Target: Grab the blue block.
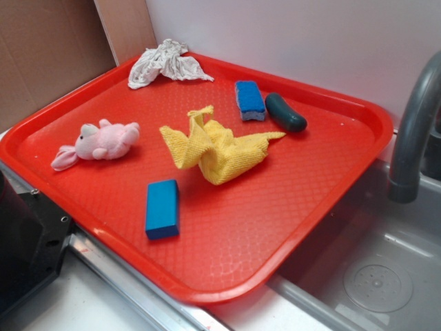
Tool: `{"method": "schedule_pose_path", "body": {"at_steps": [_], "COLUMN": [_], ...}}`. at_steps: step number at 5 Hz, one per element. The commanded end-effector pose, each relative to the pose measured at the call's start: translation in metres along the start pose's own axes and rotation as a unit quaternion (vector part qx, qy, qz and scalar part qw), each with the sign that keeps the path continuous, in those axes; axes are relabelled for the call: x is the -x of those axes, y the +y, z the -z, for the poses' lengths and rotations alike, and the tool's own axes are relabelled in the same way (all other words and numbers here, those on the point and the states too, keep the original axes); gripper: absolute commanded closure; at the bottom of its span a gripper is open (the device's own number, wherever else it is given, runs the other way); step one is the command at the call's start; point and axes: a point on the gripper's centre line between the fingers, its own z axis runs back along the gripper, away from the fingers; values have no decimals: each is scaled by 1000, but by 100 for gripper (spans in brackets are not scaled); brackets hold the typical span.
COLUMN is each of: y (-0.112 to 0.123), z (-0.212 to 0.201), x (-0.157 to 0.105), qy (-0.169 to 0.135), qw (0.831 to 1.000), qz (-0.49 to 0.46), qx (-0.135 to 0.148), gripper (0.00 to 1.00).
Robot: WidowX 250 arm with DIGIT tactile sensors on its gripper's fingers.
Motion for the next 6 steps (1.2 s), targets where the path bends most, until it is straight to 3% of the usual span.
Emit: {"method": "schedule_pose_path", "body": {"at_steps": [1,2,3,5,6], "y": [0,-43,-69,-67,-65], "z": [0,52,82,148,177], "x": [0,-2,-9,-16,-13], "qy": [0,-43,-60,6,31], "qw": [1000,992,984,984,978], "qz": [0,-114,-167,-176,-196], "qx": [0,-3,-3,28,69], "gripper": [0,0,0,0,0]}}
